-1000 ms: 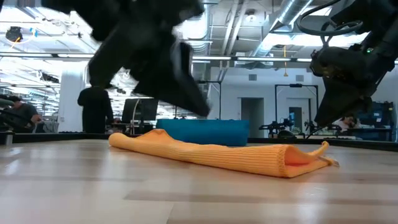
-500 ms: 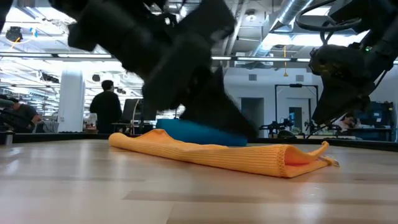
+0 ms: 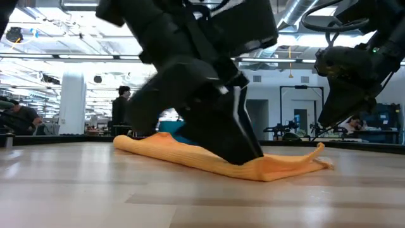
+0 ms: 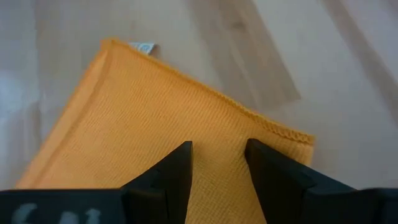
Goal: Roll microfiber towels into tight, uniform cylinder then place into a basket
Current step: Fold the orange microfiber towel
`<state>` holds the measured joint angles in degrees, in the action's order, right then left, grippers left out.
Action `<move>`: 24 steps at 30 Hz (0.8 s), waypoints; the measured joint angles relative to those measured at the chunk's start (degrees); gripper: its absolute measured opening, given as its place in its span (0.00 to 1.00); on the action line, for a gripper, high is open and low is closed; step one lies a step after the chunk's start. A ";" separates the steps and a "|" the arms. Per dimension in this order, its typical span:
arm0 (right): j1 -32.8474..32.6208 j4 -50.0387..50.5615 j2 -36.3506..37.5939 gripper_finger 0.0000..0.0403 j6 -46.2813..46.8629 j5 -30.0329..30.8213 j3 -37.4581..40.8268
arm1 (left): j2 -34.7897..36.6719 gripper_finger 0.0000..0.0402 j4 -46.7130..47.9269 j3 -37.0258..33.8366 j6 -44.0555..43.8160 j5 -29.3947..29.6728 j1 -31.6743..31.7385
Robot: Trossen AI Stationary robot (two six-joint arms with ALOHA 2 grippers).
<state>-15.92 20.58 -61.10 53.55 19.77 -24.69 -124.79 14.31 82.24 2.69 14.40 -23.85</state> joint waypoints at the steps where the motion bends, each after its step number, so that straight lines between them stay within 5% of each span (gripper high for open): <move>1: 0.01 0.01 0.00 0.25 -0.01 0.00 0.00 | -0.06 0.36 2.13 0.99 0.85 -0.94 -0.52; 9: 0.00 -0.05 0.00 0.25 -0.01 0.00 0.00 | -0.63 0.28 25.86 11.81 -9.28 -10.24 -5.89; 20: 0.00 -0.06 0.00 0.25 -0.03 0.00 0.00 | 0.05 0.23 39.88 16.45 -14.58 11.46 -11.13; 24: 0.00 -0.09 0.00 0.25 -0.03 -0.02 0.00 | 1.42 0.21 43.48 14.21 -19.66 13.59 -10.13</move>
<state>-15.92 20.49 -61.10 53.52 19.75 -24.69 -123.37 57.78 96.45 -16.97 28.00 -33.99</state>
